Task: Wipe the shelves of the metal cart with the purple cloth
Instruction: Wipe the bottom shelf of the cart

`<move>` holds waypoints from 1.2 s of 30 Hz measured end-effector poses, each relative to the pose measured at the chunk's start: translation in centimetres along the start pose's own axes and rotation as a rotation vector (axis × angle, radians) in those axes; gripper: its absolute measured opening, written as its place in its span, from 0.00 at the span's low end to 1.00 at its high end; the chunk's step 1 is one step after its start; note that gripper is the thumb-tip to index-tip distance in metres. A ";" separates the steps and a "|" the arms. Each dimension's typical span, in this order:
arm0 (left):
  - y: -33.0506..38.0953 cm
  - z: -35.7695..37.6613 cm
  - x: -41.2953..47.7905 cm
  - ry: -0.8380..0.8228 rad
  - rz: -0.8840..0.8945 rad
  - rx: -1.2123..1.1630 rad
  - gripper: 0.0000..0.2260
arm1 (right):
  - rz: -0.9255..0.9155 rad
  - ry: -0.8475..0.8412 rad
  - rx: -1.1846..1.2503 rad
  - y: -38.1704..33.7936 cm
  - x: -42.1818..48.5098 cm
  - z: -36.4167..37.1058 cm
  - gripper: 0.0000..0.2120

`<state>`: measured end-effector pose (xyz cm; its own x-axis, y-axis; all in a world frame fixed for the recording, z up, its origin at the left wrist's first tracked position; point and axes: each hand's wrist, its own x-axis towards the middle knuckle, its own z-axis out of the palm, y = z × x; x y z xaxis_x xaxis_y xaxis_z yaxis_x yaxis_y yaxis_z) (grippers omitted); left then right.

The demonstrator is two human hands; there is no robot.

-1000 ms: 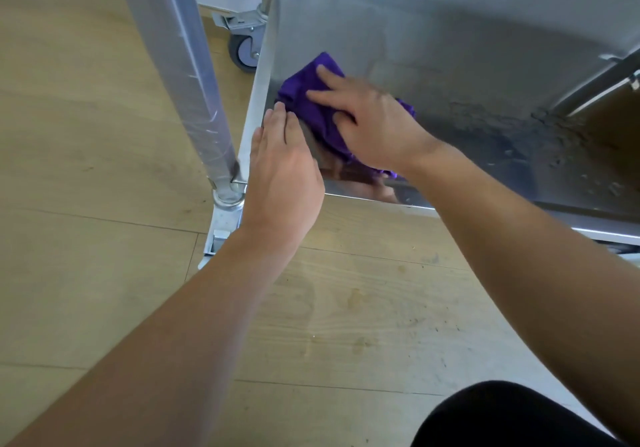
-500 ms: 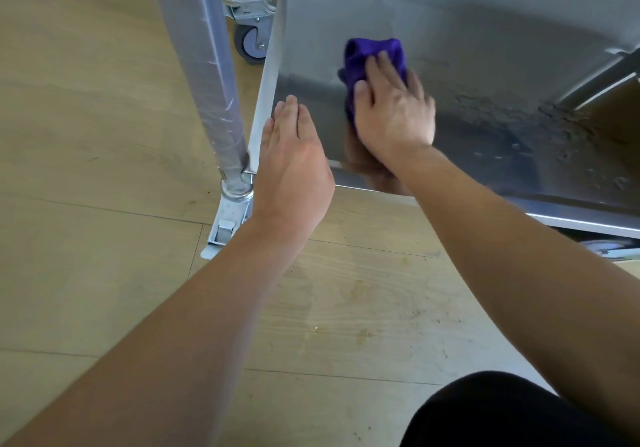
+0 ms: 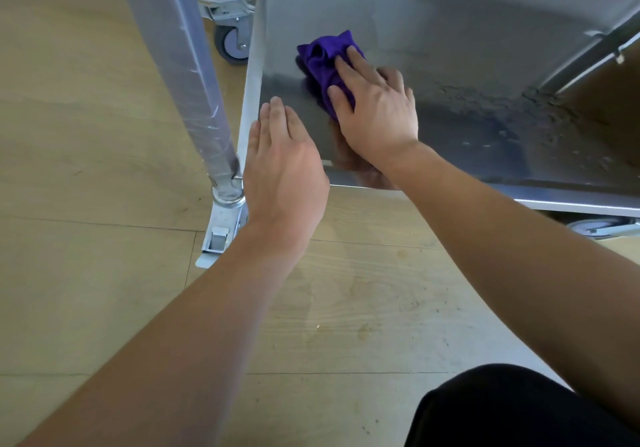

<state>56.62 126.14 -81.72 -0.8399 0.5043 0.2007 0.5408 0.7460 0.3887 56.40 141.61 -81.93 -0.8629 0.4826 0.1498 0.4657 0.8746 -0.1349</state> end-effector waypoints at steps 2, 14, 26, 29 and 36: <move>0.4 0.0 0.1 0.001 0.007 -0.001 0.26 | -0.018 -0.001 -0.006 0.1 -0.1 -0.1 0.24; 6.8 2.1 1.9 -0.078 0.271 -0.139 0.24 | 0.304 0.033 -0.092 7.2 -1.8 -1.7 0.23; 7.7 3.6 0.7 -0.120 0.283 -0.218 0.22 | 0.195 0.092 -0.009 7.5 -4.2 -1.6 0.23; 8.0 3.6 0.8 -0.130 0.279 -0.184 0.22 | 0.064 0.105 0.055 7.3 -4.0 -1.3 0.21; 9.1 4.0 0.3 -0.078 0.310 -0.036 0.22 | 0.207 0.038 -0.038 12.3 -3.6 -2.4 0.22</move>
<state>61.50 134.87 -81.73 -0.6283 0.7381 0.2458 0.7674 0.5361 0.3519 65.70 150.79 -81.73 -0.7403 0.6532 0.1592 0.6402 0.7571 -0.1298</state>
